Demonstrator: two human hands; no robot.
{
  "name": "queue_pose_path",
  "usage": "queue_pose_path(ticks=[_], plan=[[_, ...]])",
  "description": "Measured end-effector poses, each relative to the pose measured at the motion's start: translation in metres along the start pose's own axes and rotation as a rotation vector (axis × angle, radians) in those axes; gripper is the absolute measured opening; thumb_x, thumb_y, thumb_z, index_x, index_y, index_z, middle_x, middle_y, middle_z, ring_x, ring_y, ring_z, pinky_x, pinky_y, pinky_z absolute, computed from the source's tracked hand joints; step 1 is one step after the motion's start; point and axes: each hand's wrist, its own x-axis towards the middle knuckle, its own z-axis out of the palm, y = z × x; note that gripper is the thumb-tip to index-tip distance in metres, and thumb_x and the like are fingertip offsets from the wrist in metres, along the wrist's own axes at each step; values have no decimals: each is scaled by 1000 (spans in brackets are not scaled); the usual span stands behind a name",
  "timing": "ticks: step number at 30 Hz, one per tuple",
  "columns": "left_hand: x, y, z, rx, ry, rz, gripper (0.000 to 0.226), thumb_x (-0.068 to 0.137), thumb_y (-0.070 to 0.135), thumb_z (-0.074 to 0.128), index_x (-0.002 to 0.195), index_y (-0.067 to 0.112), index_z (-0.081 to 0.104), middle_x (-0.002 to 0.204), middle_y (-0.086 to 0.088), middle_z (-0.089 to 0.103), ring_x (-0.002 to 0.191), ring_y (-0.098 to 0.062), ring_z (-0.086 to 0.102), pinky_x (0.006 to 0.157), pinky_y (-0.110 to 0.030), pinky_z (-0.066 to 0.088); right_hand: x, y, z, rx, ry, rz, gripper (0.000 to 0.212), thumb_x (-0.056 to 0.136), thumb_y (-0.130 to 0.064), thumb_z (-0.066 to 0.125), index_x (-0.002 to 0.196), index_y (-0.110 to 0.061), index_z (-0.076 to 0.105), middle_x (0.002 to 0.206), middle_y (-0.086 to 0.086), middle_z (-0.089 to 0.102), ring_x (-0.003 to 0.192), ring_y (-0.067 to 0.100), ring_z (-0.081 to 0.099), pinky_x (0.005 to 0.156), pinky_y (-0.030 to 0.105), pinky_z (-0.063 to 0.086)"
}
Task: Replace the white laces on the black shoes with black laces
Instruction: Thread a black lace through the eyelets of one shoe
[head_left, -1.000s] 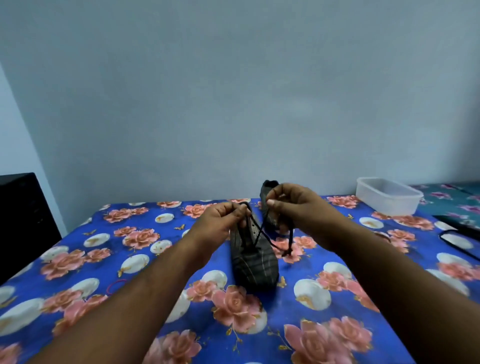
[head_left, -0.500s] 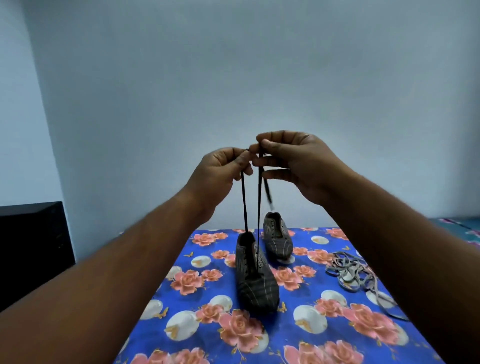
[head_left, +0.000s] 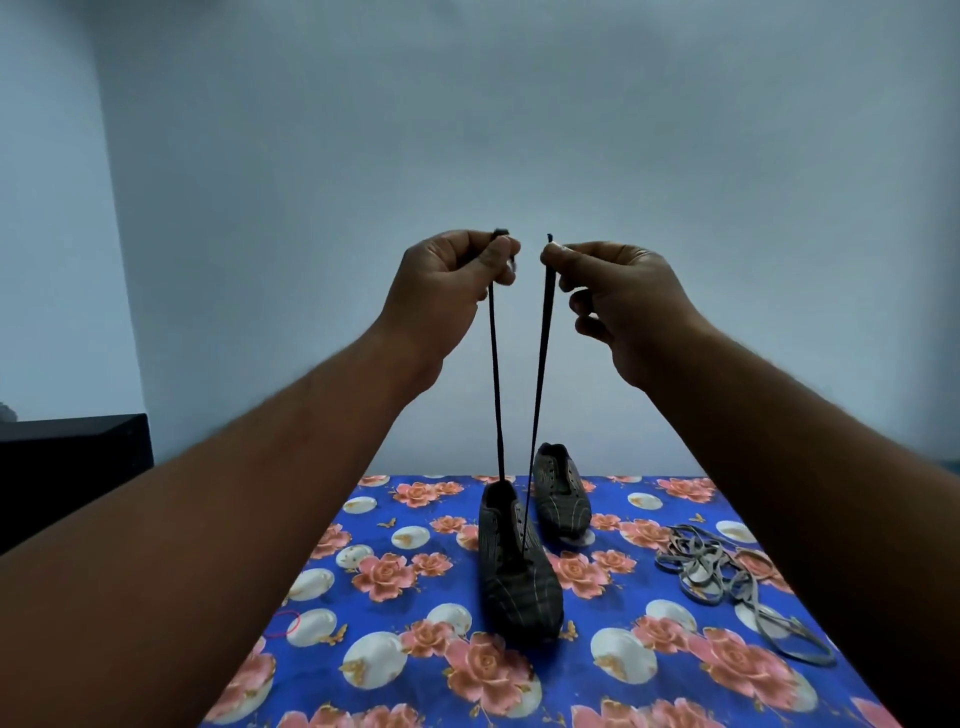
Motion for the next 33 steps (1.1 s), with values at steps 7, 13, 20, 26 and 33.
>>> queue_pose_path(ticks=[7, 13, 20, 26, 33], plan=[[20, 27, 2, 8, 94, 94, 20, 102, 24, 61, 112, 13, 74, 87, 5, 72, 68, 8, 60, 60, -7, 42, -4, 1, 11, -42, -43, -37, 11, 83, -37, 82, 82, -26, 78, 72, -12, 60, 66, 11, 45, 70, 30, 44], [24, 32, 2, 19, 90, 92, 20, 102, 27, 61, 109, 14, 75, 87, 5, 72, 68, 7, 60, 59, -8, 43, -10, 4, 22, -25, -75, -131, 6, 88, -25, 78, 91, -21, 75, 65, -18, 67, 62, 0, 53, 64, 17, 45], [24, 33, -3, 4, 79, 95, 19, 102, 28, 59, 106, 17, 74, 87, 4, 73, 73, 2, 63, 65, -17, 50, -10, 6, 27, 12, -63, -192, 3, 90, -21, 76, 88, -22, 73, 69, -17, 69, 61, -8, 59, 60, 10, 45], [18, 8, -6, -162, 48, -49, 21, 106, 29, 51, 94, 16, 61, 62, 3, 48, 46, -13, 39, 43, -24, 35, -5, 24, 20, 117, -115, -37, 8, 101, -23, 62, 94, -18, 60, 77, 1, 66, 62, 18, 61, 60, 31, 52], [-36, -123, -17, 494, -183, -170, 24, 101, 35, 59, 82, 21, 66, 62, 6, 51, 49, -5, 43, 51, -25, 33, -11, 109, -12, -193, -98, 71, 16, 99, -23, 63, 84, -22, 59, 64, -3, 46, 45, 11, 33, 44, 21, 24]])
